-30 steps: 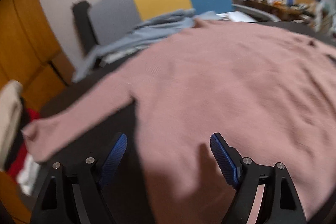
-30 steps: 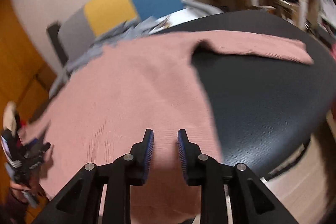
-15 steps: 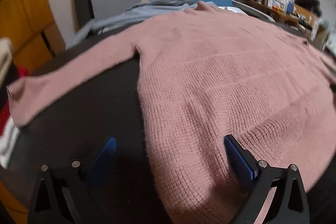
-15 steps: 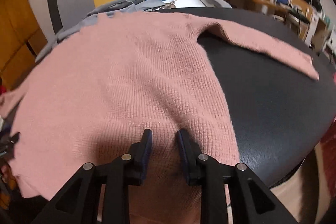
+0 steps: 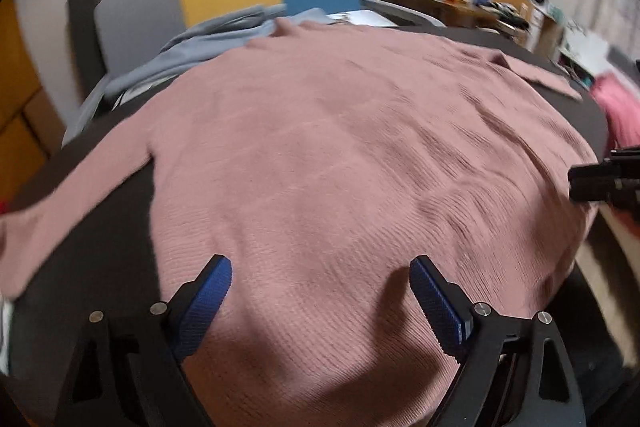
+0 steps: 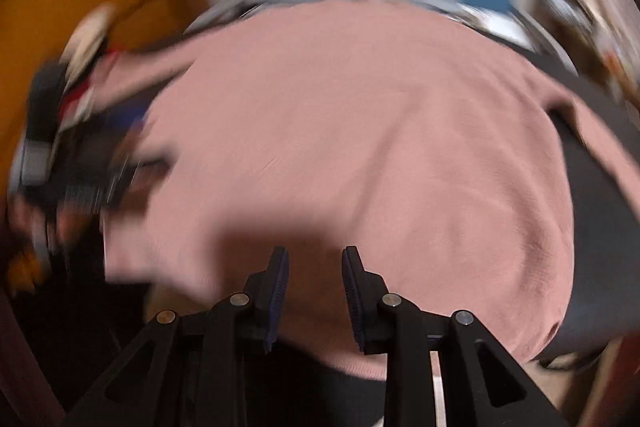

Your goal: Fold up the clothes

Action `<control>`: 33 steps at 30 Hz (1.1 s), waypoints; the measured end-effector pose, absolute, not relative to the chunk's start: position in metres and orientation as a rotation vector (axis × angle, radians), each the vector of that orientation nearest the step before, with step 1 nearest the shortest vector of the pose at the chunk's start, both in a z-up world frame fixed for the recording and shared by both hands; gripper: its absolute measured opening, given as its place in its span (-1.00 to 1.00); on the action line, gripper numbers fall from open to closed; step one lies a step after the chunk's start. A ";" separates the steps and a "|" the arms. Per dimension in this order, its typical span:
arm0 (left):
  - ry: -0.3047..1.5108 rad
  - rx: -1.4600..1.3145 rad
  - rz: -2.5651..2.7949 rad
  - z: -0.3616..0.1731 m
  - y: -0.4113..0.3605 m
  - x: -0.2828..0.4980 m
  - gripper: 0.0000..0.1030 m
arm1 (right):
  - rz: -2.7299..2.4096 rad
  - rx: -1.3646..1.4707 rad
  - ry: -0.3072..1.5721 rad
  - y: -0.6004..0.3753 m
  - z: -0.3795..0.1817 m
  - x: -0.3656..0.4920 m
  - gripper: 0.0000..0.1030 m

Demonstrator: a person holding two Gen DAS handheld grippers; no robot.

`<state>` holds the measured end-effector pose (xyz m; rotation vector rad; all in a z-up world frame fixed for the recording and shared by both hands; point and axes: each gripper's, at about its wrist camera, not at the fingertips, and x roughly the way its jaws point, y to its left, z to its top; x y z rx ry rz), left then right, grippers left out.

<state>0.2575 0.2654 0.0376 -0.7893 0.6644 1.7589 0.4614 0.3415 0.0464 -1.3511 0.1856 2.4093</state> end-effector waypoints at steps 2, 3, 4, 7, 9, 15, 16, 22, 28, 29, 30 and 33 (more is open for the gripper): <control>0.666 -0.812 1.766 0.037 0.267 0.251 0.77 | 2.427 -1.440 0.002 0.318 0.038 0.454 -0.46; 0.660 -0.836 1.771 0.035 0.267 0.246 0.77 | 2.432 -1.483 -0.092 0.307 0.034 0.450 -0.46; 0.653 -0.862 1.776 0.033 0.268 0.241 0.77 | 2.430 -1.509 -0.186 0.297 0.030 0.447 -0.46; 0.659 -0.880 1.791 0.029 0.273 0.234 0.77 | 2.389 -1.478 -0.375 0.289 0.021 0.436 -0.47; 0.674 -0.868 1.795 0.029 0.271 0.237 0.77 | 2.407 -1.440 -0.328 0.296 0.025 0.431 -0.47; 0.710 -0.837 1.803 0.027 0.265 0.242 0.78 | 2.529 -1.430 0.163 0.333 0.039 0.446 -0.98; 0.705 -0.837 1.803 0.026 0.263 0.241 0.78 | 2.538 -1.441 0.224 0.337 0.040 0.451 -0.98; 0.640 -0.904 1.797 0.023 0.258 0.230 0.83 | 2.581 -1.290 0.445 0.359 0.059 0.469 -0.99; 0.630 -0.784 1.813 0.050 0.275 0.244 0.82 | 2.584 -1.107 0.649 0.386 0.078 0.483 -0.51; 0.653 -0.774 1.808 0.047 0.281 0.248 0.82 | 2.519 -1.089 0.631 0.397 0.077 0.476 -0.51; 0.681 -0.765 1.802 0.043 0.287 0.252 0.82 | 2.455 -1.071 0.613 0.409 0.075 0.468 -0.51; 0.762 -0.737 1.783 0.032 0.305 0.265 0.82 | 2.359 -1.088 0.626 0.429 0.057 0.444 -0.51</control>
